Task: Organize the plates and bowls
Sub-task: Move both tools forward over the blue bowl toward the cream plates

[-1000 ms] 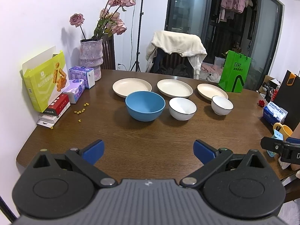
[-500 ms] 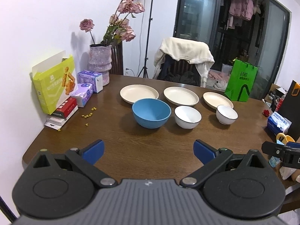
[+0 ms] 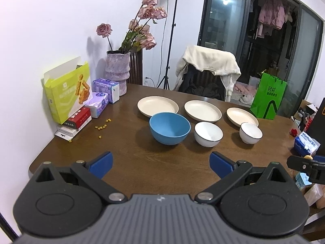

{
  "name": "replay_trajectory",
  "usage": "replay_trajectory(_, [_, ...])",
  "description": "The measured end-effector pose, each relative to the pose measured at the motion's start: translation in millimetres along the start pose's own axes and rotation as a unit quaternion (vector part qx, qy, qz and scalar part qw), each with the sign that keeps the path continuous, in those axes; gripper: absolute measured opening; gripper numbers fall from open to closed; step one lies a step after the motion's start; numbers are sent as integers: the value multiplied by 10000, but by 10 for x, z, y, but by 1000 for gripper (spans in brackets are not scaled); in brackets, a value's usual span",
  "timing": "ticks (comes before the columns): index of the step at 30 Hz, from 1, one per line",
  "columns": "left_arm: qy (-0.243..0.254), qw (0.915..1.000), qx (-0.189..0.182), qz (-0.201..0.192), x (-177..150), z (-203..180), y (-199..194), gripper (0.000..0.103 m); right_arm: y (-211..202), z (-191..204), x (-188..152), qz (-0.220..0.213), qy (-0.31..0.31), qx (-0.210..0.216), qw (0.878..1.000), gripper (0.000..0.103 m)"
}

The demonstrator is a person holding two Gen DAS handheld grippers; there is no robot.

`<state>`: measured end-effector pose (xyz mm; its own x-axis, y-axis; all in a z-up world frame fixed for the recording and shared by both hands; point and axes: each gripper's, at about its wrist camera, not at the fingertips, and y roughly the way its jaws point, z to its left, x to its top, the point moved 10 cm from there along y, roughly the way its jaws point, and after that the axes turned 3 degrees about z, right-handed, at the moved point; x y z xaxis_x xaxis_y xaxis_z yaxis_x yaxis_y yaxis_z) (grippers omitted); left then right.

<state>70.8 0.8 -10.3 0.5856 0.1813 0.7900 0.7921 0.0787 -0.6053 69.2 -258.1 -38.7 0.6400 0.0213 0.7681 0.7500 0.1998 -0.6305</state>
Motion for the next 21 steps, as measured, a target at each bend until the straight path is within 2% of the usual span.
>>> replay_trajectory(11, [106, 9997, -217, -4, 256, -113, 322, 103, 247, -24, 196, 33, -21, -130, 9999, 103])
replay_trajectory(21, [236, 9997, -118, -5, 644, -17, 560, 103, 580, 63, 459, 168, -65, -184, 9997, 103])
